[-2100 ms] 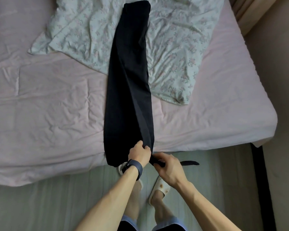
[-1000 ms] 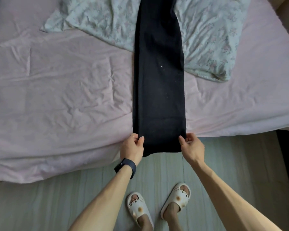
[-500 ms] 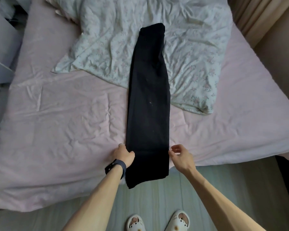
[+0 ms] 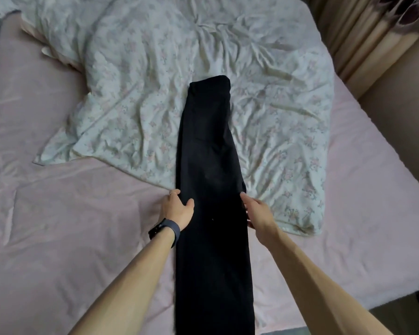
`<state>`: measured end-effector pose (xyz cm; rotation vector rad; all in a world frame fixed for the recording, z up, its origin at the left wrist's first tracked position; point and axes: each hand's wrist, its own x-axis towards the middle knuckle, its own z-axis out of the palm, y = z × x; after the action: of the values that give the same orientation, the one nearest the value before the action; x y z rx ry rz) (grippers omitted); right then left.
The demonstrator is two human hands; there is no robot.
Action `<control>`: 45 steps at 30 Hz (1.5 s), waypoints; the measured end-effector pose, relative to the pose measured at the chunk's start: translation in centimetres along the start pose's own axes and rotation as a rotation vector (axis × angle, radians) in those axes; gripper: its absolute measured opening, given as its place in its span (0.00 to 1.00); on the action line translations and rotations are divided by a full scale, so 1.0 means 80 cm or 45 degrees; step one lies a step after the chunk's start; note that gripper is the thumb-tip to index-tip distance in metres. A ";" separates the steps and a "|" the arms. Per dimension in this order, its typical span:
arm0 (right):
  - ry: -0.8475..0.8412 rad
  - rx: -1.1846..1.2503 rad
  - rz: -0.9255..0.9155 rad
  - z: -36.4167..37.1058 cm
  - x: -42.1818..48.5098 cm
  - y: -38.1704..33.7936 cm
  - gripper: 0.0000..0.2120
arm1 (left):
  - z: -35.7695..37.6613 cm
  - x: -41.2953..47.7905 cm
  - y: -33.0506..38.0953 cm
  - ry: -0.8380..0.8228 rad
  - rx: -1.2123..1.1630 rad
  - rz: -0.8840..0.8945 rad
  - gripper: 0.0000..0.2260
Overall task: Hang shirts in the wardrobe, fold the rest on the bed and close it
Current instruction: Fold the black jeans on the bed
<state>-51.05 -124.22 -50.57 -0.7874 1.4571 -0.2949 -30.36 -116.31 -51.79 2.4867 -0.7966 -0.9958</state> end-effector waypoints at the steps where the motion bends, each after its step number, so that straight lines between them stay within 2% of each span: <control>1: -0.014 0.134 0.096 0.004 0.004 -0.010 0.17 | 0.000 0.015 0.005 -0.026 0.014 -0.013 0.26; 4: -0.100 0.547 0.366 0.010 0.012 -0.044 0.27 | -0.002 0.040 0.017 0.006 0.025 -0.017 0.24; 6: -0.115 0.720 0.514 0.014 0.021 -0.071 0.23 | -0.009 0.058 0.028 0.065 0.048 -0.023 0.16; 7: -0.076 0.786 0.512 0.014 0.023 -0.082 0.18 | -0.012 0.064 0.030 0.083 0.066 -0.034 0.11; 9: 0.125 0.847 0.350 0.005 0.027 -0.095 0.05 | -0.019 0.075 0.030 0.101 0.122 -0.108 0.07; 11: 0.288 0.879 0.125 -0.013 0.024 -0.097 0.04 | -0.025 0.082 0.027 0.077 0.180 -0.178 0.06; 13: 0.344 0.662 0.014 -0.028 0.017 -0.092 0.03 | -0.024 0.083 0.031 0.051 0.234 -0.197 0.06; 15: 0.355 0.250 0.009 -0.031 0.014 -0.081 0.04 | -0.015 0.078 0.045 0.140 0.312 -0.153 0.10; 17: 0.281 0.031 0.013 -0.021 0.012 -0.071 0.07 | -0.002 0.063 0.069 0.274 0.336 0.006 0.20; 19: 0.196 0.027 0.053 -0.009 0.014 -0.064 0.10 | 0.011 0.053 0.100 0.299 0.294 0.295 0.22; 21: 0.105 0.186 0.117 0.004 0.014 -0.063 0.14 | 0.019 0.049 0.123 0.151 0.224 0.513 0.20; 22: 0.071 0.258 0.148 0.009 0.015 -0.064 0.17 | 0.023 0.049 0.130 0.039 0.210 0.547 0.20; 24: 0.108 0.255 0.157 0.019 0.019 -0.066 0.15 | 0.027 0.056 0.134 -0.131 0.241 0.479 0.22; 27: 0.274 0.157 0.109 0.026 0.024 -0.071 0.09 | 0.026 0.062 0.131 -0.219 0.369 0.308 0.23; 31: 0.152 0.116 0.049 0.028 0.016 -0.068 0.09 | 0.022 0.063 0.153 -0.314 0.471 0.208 0.29; 32: 0.122 0.150 0.038 0.026 0.014 -0.066 0.10 | 0.022 0.065 0.159 -0.349 0.477 0.220 0.28; 35: 0.136 0.343 0.058 0.024 0.011 -0.058 0.15 | 0.022 0.075 0.161 -0.388 0.387 0.279 0.20; 38: 0.159 0.578 0.181 0.024 0.013 -0.053 0.15 | 0.007 0.078 0.151 -0.452 0.244 0.196 0.15; 42: -0.030 1.052 0.277 0.026 0.019 -0.056 0.17 | -0.004 0.079 0.139 -0.544 0.131 0.183 0.18; 45: -0.063 1.087 0.313 0.031 0.034 -0.063 0.15 | -0.005 0.082 0.140 -0.606 0.147 0.167 0.18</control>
<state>-46.90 -128.86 -49.67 0.0735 1.1999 -0.6423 -30.32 -129.03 -49.29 2.2740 -1.1693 -1.5571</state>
